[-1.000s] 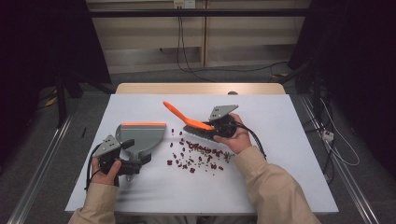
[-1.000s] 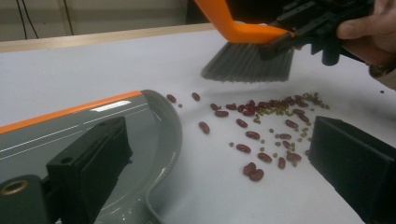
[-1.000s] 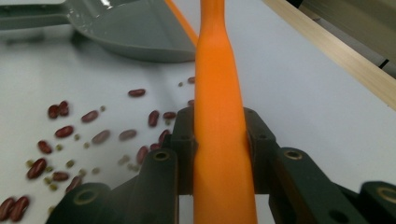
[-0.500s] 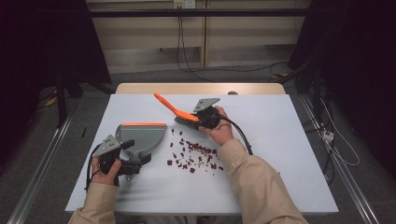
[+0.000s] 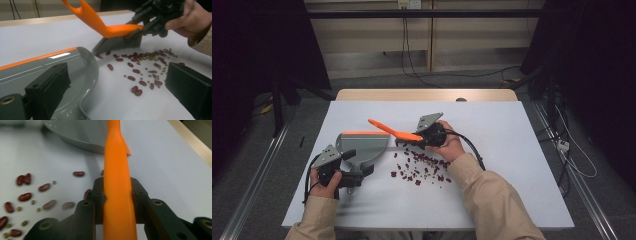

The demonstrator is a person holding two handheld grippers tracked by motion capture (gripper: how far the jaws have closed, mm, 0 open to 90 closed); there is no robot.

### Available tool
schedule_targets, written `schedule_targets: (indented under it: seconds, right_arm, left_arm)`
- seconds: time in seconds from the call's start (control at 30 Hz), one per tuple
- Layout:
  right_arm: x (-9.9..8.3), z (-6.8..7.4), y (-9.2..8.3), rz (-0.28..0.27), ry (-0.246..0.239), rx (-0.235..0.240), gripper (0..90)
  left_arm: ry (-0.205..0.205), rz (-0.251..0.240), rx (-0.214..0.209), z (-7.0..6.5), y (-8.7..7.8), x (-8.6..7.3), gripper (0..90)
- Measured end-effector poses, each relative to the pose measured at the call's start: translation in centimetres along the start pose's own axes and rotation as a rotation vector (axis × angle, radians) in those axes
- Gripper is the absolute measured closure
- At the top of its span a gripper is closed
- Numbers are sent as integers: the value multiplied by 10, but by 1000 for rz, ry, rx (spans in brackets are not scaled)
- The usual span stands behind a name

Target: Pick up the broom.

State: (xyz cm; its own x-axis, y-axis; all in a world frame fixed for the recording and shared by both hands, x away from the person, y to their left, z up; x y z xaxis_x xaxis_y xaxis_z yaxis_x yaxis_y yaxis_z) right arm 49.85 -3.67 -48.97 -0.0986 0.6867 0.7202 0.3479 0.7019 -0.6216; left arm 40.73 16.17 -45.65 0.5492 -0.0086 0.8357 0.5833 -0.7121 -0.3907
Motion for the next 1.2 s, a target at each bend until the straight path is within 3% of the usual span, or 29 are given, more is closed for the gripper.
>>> schedule_targets:
  seconds: [0.3,0.63,0.93,1.13,1.2]
  right_arm:
    - [0,30,-17,-15,-42,49,708]
    - [0,47,-30,-29,-27,68,710]
    - [11,28,-31,-94,12,-2,713]
    - [12,11,-14,-71,12,-66,713]
    - [11,10,-6,-51,10,-57,713]
  left_arm:
    - [1,-1,-2,-1,0,0,52]
    - [1,3,-2,-2,0,-1,52]
    - [-2,7,3,0,1,-1,52]
    - [1,11,0,0,1,-2,52]
    - [3,12,1,0,2,-2,52]
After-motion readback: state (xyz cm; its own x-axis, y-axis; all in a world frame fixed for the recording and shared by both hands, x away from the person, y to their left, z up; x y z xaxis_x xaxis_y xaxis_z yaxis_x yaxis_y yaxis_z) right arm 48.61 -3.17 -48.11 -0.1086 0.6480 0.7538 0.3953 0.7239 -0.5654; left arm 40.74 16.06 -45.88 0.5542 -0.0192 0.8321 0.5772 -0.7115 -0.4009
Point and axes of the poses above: each handheld gripper's, and its own axes: y roughly forward along the jaws, x roughly out of its top, z roughly to its left, the point moved 9 cm from there along y, roughly forward along the jaws, and after that the axes turned 14 degrees about -y, right-handed, at the moved point
